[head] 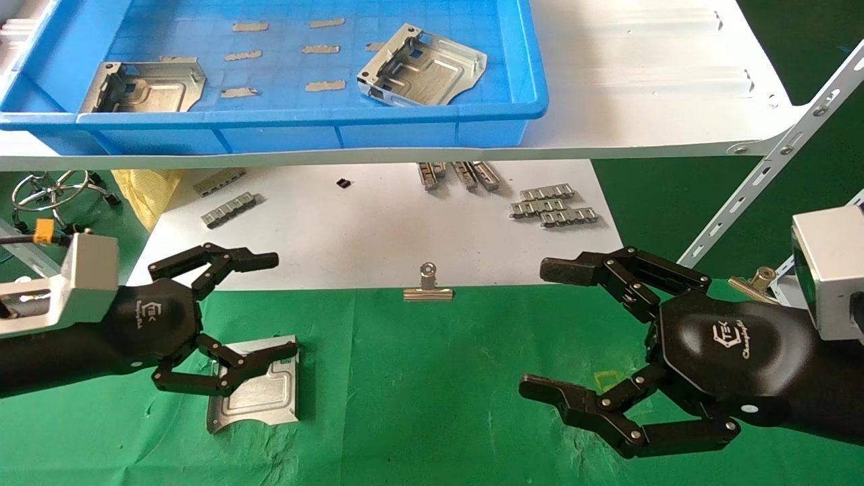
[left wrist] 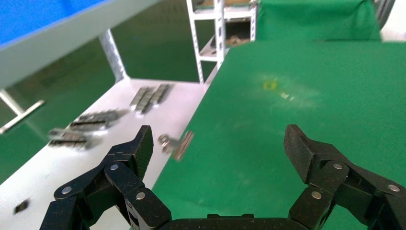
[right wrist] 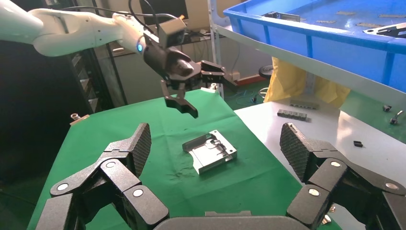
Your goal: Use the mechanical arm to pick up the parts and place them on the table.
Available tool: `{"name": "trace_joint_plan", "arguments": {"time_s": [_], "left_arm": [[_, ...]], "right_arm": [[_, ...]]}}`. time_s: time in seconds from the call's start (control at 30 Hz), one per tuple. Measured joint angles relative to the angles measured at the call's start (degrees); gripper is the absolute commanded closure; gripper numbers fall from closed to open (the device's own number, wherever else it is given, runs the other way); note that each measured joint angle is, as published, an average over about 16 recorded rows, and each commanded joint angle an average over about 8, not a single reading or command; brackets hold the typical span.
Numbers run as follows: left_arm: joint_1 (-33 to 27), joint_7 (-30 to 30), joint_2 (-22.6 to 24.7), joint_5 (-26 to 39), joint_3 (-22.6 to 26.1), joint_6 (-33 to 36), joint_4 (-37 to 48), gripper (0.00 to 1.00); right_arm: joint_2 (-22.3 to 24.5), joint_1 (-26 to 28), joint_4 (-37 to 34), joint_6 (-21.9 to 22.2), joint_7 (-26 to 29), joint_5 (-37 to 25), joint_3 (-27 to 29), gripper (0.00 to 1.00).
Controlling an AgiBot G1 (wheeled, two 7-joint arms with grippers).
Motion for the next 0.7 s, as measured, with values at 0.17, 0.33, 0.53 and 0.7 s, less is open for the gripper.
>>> {"name": "trace_joint_plan", "arguments": {"time_s": [0.17,0.33,0.53,0.7], "left_arm": [[2.44,-4.99,-1.1,-1.72,-2.18,-0.36,-6.24,0.0],[4.79,-9.8,-2.16,-3.37,-4.28,-0.7,-12.26,0.0],[7.6,-15.56,-3.43,-5.35,-6.79,-1.12,-19.45,0.0],[9.81,-20.08,-4.43,-6.91,-8.77,-1.43,-25.13,0.0]], "right_arm": [[0.0,0.0,0.0,0.0,0.0,0.0,0.0,0.0],[0.0,0.0,0.0,0.0,0.0,0.0,0.0,0.0],[0.0,0.0,0.0,0.0,0.0,0.0,0.0,0.0],[0.0,0.0,0.0,0.0,0.0,0.0,0.0,0.0]]}}
